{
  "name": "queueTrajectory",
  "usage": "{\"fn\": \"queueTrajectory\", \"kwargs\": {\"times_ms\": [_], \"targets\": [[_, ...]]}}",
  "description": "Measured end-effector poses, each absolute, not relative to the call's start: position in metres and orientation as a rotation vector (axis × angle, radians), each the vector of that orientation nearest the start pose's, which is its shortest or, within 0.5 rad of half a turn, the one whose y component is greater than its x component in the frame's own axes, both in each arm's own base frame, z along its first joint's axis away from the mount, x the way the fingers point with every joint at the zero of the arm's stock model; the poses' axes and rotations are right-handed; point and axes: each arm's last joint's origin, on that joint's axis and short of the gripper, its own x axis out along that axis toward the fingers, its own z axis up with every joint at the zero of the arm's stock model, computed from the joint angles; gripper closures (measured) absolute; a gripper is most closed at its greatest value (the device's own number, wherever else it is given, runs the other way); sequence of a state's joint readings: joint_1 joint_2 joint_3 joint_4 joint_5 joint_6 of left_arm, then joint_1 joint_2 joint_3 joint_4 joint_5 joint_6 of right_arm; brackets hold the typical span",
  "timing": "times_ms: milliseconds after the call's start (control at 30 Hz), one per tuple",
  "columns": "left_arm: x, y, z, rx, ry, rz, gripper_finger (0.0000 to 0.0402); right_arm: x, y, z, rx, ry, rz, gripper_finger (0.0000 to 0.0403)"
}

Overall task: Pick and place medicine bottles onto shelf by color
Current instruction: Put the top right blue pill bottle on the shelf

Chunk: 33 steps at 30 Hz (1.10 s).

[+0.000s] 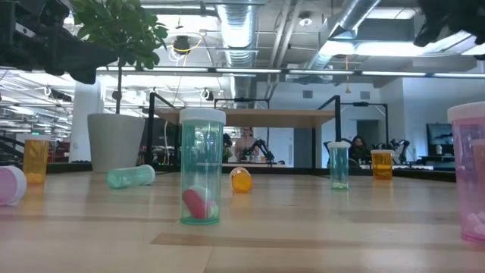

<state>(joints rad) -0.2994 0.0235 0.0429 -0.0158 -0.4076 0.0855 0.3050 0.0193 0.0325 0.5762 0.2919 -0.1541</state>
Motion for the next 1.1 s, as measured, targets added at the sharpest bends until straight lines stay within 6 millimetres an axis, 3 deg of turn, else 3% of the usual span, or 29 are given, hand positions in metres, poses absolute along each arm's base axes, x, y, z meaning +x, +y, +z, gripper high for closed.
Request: {"fn": "queueTrajectory", "kwargs": {"times_ms": [133,400,667,833,1100], "targets": [[0.093,-0.017,0.176,0.089,-0.011,0.109,0.0401,0.075,0.014,0.233,0.082,-0.618,-0.037,0.0352],[0.093,-0.017,0.176,0.087,-0.011,0.109,0.0401,0.098,0.019,0.248,0.155,-0.342,-0.123,0.0352],[0.093,-0.017,0.176,0.087,-0.011,0.109,0.0401,0.128,0.031,0.233,0.2,-0.144,-0.199,0.0352],[0.093,-0.017,0.175,0.089,-0.004,0.109,0.0401,0.14,0.042,0.232,0.279,-0.172,-0.198,0.0352],[0.093,-0.017,0.175,0.088,-0.005,0.108,0.0401,0.158,0.072,0.244,0.153,-0.103,-0.315,0.0352]]}}
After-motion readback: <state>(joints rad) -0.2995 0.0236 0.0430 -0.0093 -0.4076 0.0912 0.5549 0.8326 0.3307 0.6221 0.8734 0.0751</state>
